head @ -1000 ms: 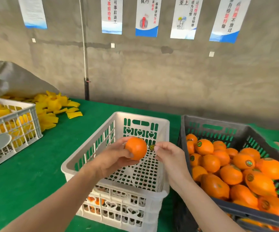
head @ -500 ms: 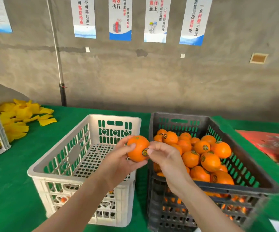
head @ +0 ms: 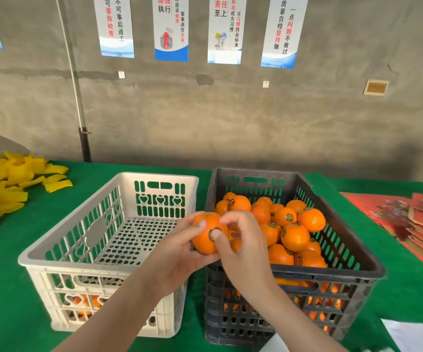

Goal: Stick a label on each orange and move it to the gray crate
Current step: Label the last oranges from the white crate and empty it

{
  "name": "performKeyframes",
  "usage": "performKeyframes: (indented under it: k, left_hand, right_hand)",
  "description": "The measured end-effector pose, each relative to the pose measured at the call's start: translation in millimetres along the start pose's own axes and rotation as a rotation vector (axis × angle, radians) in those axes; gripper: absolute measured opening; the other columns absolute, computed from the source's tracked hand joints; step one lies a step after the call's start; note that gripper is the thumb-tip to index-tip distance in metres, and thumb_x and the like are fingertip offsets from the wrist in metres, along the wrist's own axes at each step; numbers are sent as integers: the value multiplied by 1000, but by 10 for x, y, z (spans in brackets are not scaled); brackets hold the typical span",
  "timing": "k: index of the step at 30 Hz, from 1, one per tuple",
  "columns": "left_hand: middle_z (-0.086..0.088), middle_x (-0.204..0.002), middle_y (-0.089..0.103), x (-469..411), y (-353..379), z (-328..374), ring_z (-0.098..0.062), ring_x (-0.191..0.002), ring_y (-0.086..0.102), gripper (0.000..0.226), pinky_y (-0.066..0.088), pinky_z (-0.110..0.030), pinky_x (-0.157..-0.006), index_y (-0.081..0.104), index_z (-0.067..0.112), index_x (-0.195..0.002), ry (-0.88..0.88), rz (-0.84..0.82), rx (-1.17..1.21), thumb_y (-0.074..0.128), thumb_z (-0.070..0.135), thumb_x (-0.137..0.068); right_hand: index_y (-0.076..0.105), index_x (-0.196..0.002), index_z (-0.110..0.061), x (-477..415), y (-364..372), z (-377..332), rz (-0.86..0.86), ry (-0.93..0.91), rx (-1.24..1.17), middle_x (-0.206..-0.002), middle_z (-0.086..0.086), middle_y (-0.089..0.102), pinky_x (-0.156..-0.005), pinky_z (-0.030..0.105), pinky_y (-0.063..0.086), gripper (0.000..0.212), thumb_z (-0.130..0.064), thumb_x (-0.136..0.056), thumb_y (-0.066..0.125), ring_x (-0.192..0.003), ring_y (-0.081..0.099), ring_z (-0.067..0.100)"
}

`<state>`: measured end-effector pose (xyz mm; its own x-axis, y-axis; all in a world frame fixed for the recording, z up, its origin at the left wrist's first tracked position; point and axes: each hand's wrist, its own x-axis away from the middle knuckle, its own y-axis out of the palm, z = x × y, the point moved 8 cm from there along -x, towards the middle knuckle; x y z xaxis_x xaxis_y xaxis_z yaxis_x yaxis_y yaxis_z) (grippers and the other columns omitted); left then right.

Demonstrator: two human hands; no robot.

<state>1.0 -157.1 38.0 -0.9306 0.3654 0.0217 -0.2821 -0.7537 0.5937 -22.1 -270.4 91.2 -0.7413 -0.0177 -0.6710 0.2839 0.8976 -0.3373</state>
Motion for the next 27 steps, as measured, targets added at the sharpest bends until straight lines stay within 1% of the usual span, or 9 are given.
performKeyframes:
  k: [3,6,8,10,13,16,18,21,27]
  left_hand:
    - [-19,-121,64,45,-25,-108,-31,-102,67,42,59,-41,-75,65,15,-117,-26,34,-56,73,28,-78]
    - [-22,-116,64,9,-6,-177,-34,-94,68,50,58,-38,-69,56,6,-124,7,81,-119,68,34,-85]
    - [-21,-112,65,-91,68,-186,-33,-91,68,53,58,-39,-68,55,9,-122,62,143,-283,64,47,-85]
    - [-16,-113,63,-263,144,-132,-28,-94,68,48,59,-41,-72,56,18,-118,151,257,-498,46,55,-89]
    - [-7,-97,66,-547,269,-42,-9,-77,66,45,54,-25,-65,51,19,-126,323,358,-893,24,44,-101]
    - [-5,-92,65,-852,267,-250,-20,-82,63,31,50,-32,-70,53,16,-124,210,279,-1514,43,34,-100]
    - [-5,-101,63,-947,182,-410,-23,-93,60,28,51,-36,-77,57,17,-115,44,234,-1719,53,36,-95]
    - [-4,-105,61,-981,123,-408,-24,-94,59,27,50,-36,-77,58,16,-108,9,310,-1769,58,38,-91]
    - [-5,-88,62,-964,150,-366,-25,-84,60,24,51,-37,-71,57,11,-94,75,349,-1762,60,35,-91]
  right_hand:
    - [37,-113,-48,116,12,143,-78,121,-92,-106,-17,51,-81,19,48,47,-27,-84,67,-101,51,0]
    - [28,-128,-47,248,88,230,-229,122,-59,-126,-20,41,-92,20,45,61,-45,-79,65,-115,43,-4]
    - [27,-130,-43,224,44,288,-216,90,-18,-128,-18,36,-93,15,43,71,-33,-75,72,-116,41,-4]
    - [31,-124,-41,77,-100,397,-139,87,23,-122,-17,38,-90,12,44,73,-23,-72,78,-112,41,-6]
    - [38,-120,-35,-298,-365,694,-38,137,82,-115,-17,44,-88,10,39,70,-24,-65,80,-106,45,-6]
    - [43,-126,-16,-816,-617,1258,54,272,183,-118,2,52,-90,28,42,70,-17,-66,79,-110,51,18]
    - [40,-130,-10,-1089,-720,1722,37,412,302,-122,12,54,-88,36,44,69,-15,-71,76,-112,53,30]
    - [35,-132,-9,-1267,-742,2278,-47,535,490,-127,18,49,-89,44,46,67,-15,-77,72,-115,49,38]
    - [32,-136,-11,-1343,-507,2566,-165,506,659,-133,18,47,-96,48,41,63,-21,-85,66,-126,39,37]
